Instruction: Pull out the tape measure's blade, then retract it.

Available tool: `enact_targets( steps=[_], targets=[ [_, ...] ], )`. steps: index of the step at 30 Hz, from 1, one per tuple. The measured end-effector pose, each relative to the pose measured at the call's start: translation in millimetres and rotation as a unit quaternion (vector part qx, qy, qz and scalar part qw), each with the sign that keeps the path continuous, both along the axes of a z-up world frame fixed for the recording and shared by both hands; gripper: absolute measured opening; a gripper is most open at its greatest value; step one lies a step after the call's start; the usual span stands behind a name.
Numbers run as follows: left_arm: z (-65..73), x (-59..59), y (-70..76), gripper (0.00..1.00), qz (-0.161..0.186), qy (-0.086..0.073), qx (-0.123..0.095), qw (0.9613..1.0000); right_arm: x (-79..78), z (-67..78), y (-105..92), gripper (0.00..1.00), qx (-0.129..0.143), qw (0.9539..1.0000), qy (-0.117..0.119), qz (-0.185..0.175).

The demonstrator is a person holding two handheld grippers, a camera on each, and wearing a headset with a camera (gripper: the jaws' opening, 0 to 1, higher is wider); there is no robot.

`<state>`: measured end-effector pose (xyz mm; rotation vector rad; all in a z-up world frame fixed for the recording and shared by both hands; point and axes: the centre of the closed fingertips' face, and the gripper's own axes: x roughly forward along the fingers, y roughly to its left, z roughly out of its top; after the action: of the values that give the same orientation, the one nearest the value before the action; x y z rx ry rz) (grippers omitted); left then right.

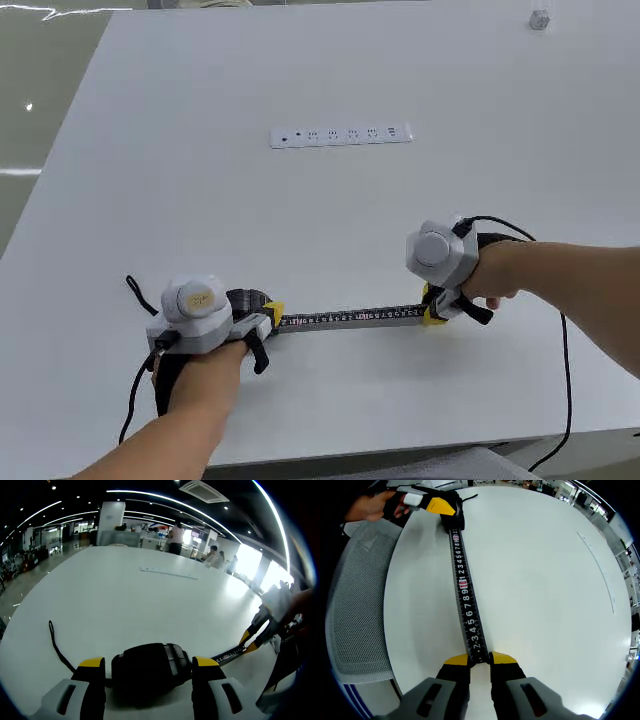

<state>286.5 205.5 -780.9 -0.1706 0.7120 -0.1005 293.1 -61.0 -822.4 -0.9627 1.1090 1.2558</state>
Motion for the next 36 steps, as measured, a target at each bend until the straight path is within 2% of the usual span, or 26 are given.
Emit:
enact_targets(
  steps=[4,5,7,8,13,17,19,20,22,23,25,27,36],
  targets=[
    [-3.6,-3.0,-8.0,0.62,-0.034,0.007,0.024,0.9991,-0.3,0.4,0.3,0.14,-0.003,1.0,0.002,0.001],
    [-4.2,-4.2,-5.6,0.61,-0.031,0.01,0.039,0.9987,-0.3,0.5,0.5,0.14,-0.003,1.0,0.002,0.001],
    [-5.4,-2.7,-5.0,0.61,-0.021,0.006,0.025,0.9994,-0.5,0.8,0.3,0.14,-0.004,1.0,0.002,0.001],
    [-6.3,-4.1,-4.3,0.61,-0.009,0.014,0.011,0.9998,-0.7,0.9,0.3,0.14,-0.004,1.0,0.002,0.0],
    [-5.6,-3.8,-4.2,0.61,-0.01,0.015,0.013,0.9998,-0.6,1.0,0.1,0.14,-0.002,1.0,0.002,-0.002],
    [-6.0,-2.9,-4.6,0.61,-0.01,0.023,0.01,0.9996,-0.6,0.9,-0.2,0.14,-0.003,1.0,0.004,-0.002],
    [-4.4,-1.4,-4.4,0.62,0.012,0.025,-0.017,0.9995,-0.6,0.9,-0.3,0.14,-0.003,1.0,0.005,-0.002],
    [-3.9,0.0,-3.5,0.62,0.018,0.025,-0.022,0.9993,-0.7,0.9,-0.2,0.14,-0.004,1.0,0.006,-0.001],
    [-5.0,2.5,-4.1,0.63,0.015,0.025,-0.013,0.9995,-0.6,0.8,-0.3,0.14,-0.005,1.0,0.006,-0.001],
    [-5.7,2.8,-5.6,0.64,0.007,0.026,0.007,0.9996,-0.5,0.7,-0.5,0.14,-0.006,1.0,0.006,-0.001],
    [-7.4,4.7,-6.2,0.65,0.003,0.031,0.026,0.9992,-0.4,0.6,-0.5,0.14,-0.006,1.0,0.005,-0.001],
    [-8.4,4.6,-6.4,0.65,0.002,0.036,0.036,0.9987,-0.5,0.5,-0.6,0.14,-0.007,1.0,0.005,-0.002],
    [-9.6,2.6,-5.5,0.64,-0.011,0.042,0.056,0.9975,0.3,-0.4,-1.0,0.14,-0.005,1.0,0.006,-0.005]
  ],
)
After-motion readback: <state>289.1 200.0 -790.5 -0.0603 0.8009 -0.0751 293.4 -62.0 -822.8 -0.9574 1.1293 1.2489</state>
